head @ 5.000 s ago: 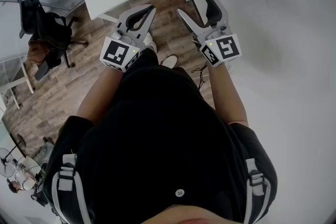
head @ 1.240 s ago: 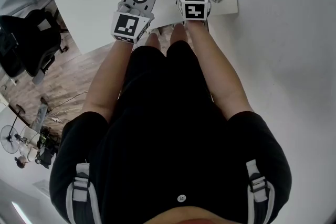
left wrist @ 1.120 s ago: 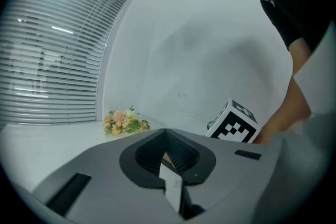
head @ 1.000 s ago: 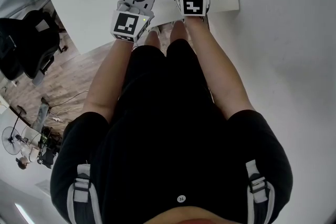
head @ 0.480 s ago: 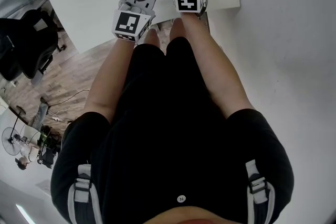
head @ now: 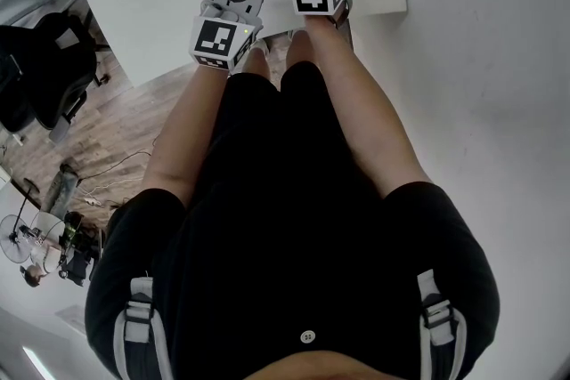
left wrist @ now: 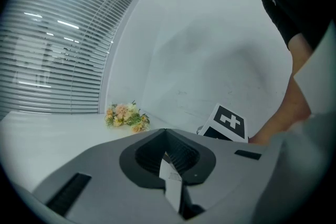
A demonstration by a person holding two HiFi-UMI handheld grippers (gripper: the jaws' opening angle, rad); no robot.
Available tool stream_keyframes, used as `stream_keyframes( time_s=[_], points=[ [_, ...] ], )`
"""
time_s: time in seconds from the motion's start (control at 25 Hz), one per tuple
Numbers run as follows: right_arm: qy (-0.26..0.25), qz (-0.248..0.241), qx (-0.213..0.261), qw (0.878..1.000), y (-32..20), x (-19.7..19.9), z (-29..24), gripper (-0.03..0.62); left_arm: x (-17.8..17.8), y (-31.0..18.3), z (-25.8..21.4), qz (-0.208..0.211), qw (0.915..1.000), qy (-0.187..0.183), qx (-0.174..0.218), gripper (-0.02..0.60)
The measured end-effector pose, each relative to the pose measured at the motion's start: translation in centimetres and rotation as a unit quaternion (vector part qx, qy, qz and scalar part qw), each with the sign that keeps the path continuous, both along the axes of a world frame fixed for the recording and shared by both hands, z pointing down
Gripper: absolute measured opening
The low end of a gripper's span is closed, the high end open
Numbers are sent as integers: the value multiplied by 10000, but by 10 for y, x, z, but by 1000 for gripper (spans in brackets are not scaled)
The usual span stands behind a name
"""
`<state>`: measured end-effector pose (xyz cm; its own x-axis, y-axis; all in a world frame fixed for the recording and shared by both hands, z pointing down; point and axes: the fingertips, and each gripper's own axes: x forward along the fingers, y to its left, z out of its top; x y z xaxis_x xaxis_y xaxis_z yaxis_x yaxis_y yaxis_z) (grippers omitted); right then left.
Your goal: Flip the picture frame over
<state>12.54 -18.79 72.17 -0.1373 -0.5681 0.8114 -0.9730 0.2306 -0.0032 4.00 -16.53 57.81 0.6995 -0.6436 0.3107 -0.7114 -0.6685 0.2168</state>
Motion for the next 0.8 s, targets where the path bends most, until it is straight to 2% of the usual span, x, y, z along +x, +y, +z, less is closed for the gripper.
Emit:
stream_keyframes(
  time_s=[0.16, 0.48, 0.8],
  points=[
    [-101, 82, -59, 9999, 1, -3, -2, 52, -5, 2, -8, -25, 10000, 48, 34, 8],
    [-409, 8, 0, 9992, 7, -17, -17, 49, -29, 5, -26, -98, 9998, 119, 144, 8],
    [-476, -18, 133, 9988, 15, -26, -41, 49, -42, 11, -38, -99, 9996, 141, 226, 8]
  ],
)
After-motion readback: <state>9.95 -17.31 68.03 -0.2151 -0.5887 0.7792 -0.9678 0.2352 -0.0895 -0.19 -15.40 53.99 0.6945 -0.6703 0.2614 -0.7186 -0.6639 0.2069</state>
